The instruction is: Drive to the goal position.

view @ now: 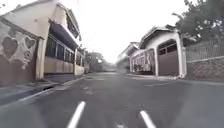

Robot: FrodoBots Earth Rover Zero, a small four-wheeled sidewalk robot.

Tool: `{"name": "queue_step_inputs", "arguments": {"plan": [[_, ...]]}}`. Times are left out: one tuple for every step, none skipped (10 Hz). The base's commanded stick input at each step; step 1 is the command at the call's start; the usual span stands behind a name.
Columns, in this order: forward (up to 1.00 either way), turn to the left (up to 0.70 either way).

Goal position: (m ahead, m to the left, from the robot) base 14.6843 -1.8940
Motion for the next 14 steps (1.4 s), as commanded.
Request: {"name": "queue_step_inputs", "arguments": {"plan": [[0.7, 0.0], [0.7, 0.0], [0.7, 0.0], [0.7, 0.0], [0.7, 0.0], [0.7, 0.0], [0.7, 0.0], [0.7, 0.0], [0.7, 0.0], [0.7, 0.0], [0.7, 0.0], [0.7, -0.03], [0.7, -0.09], [0.7, -0.15]]}}
